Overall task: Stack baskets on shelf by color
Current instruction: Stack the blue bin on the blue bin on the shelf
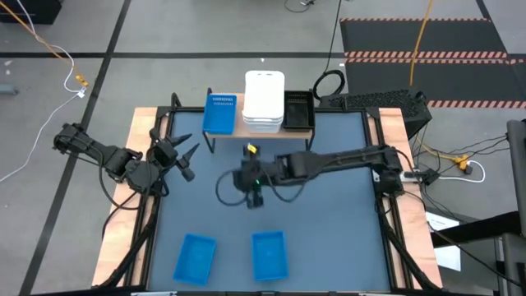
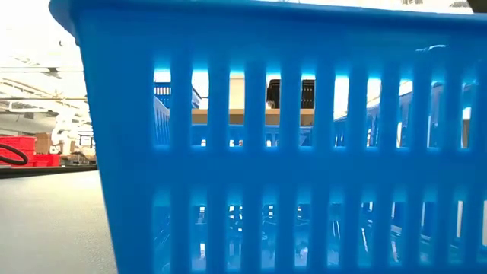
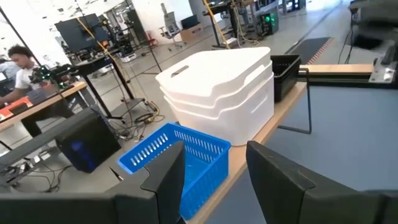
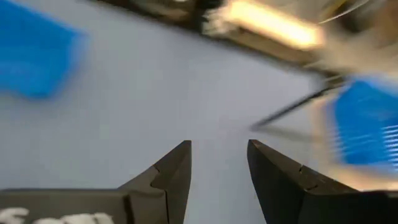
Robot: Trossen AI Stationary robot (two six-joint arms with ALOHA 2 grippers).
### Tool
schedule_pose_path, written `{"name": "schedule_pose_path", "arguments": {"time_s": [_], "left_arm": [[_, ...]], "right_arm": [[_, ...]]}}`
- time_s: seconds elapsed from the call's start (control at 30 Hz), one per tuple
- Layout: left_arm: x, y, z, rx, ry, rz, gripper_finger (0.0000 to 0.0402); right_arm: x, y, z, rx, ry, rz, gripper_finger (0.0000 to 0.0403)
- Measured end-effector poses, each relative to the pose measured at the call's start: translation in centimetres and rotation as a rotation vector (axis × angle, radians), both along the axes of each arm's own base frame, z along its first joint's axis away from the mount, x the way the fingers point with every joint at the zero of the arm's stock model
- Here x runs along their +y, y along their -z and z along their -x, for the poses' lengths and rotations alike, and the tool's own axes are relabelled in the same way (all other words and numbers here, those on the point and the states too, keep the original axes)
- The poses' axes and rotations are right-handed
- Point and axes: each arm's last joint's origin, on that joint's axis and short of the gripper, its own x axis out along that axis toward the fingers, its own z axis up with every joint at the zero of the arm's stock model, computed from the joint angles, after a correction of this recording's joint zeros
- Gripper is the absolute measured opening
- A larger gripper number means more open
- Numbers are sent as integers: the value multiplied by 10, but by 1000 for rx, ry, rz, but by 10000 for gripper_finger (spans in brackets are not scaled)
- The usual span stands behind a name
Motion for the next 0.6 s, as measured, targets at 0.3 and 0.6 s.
{"name": "schedule_pose_path", "arguments": {"time_s": [0.3,0.6], "left_arm": [[-4,-5,-6,-60,94,76,175],[-17,-1,-28,-64,187,110,175]], "right_arm": [[91,38,29,176,-109,-312,153],[150,97,67,335,9,-450,153]]}}
